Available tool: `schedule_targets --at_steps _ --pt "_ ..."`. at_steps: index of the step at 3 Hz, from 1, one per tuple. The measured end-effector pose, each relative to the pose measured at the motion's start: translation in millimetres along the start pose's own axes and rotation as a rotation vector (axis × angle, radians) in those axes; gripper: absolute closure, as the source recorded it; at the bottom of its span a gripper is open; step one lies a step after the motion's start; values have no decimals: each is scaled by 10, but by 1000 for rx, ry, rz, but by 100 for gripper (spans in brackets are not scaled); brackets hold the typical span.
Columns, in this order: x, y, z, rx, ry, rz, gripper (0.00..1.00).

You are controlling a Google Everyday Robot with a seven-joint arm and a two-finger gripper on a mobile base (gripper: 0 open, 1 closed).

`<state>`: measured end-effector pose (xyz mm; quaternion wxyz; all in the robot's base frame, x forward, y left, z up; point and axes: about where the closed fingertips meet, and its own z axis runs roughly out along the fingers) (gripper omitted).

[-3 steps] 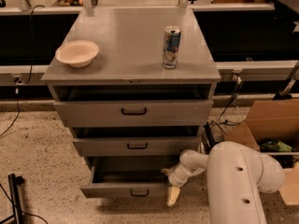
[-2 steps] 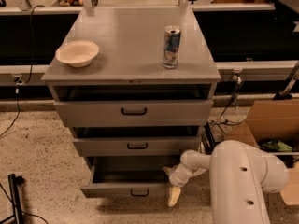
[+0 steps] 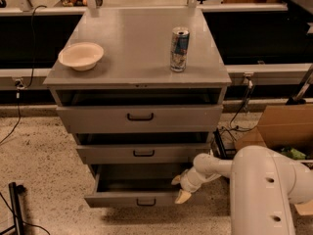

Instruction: Open bottom drawer

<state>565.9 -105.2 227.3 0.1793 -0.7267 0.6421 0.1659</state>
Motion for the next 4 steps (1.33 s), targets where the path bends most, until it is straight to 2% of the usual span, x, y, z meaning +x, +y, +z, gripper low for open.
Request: schedule_targets --at_steps 2,3,4 --pt "60 -151 -278 2 -70 3 49" --pt "147 -309 -260 10 -42 31 67" --pt "229 -475 -153 25 -11 73 90"
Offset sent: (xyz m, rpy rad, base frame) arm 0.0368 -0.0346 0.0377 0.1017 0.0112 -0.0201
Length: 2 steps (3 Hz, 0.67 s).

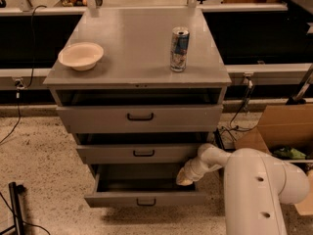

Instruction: Open bottom drawer

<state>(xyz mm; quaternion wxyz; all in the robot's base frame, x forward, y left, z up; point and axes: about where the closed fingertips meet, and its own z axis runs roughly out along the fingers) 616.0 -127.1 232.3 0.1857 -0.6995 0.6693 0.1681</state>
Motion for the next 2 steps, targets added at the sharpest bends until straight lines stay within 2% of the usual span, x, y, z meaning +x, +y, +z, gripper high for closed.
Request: schedule_targets --at_steps 1,2 --pt "-4 7 14 -2 -1 2 100" --pt "-70 88 154 -10 11 12 100"
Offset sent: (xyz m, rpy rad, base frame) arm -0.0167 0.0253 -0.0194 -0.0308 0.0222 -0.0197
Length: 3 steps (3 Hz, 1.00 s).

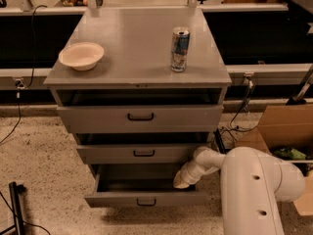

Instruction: Open bottom drawer

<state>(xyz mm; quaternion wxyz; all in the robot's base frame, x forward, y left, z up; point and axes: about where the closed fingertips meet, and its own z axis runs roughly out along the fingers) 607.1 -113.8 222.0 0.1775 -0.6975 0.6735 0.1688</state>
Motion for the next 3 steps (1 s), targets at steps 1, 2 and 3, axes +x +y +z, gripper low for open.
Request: schedule_targets --at_steps 1,2,3 --pt "-172 84 199 15 1 -4 100" --pt "-347 80 326 32 -3 -28 100" --pt "-477 46 455 29 -12 -57 100"
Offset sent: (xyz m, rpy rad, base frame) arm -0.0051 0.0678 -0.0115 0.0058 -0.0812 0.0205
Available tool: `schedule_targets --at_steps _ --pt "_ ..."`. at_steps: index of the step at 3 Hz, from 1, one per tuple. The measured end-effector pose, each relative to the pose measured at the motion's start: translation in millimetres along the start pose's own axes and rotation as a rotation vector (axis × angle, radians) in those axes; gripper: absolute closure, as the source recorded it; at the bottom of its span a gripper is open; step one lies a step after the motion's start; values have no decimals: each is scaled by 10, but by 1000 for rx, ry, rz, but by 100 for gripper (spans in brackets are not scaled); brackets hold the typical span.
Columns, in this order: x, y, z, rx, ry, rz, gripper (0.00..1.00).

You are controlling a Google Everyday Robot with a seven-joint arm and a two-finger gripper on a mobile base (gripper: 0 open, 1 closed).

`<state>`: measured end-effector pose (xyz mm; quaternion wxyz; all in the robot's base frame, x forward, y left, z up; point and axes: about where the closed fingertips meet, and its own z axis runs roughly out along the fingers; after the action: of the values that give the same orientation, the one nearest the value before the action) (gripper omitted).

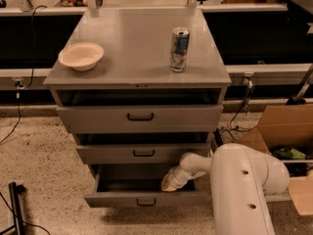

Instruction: Open bottom drawer

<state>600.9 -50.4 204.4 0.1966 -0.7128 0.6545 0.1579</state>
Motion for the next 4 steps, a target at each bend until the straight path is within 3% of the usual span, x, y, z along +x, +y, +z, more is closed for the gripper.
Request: schedule_targets --at_steps 1,2,3,4 --pt "-22 -63 82 6 -4 -8 100" --pt "-13 -71 192 10 41 -22 100" --pt "-12 86 302 -35 62 -34 100" --pt "-12 86 302 -36 62 -34 100"
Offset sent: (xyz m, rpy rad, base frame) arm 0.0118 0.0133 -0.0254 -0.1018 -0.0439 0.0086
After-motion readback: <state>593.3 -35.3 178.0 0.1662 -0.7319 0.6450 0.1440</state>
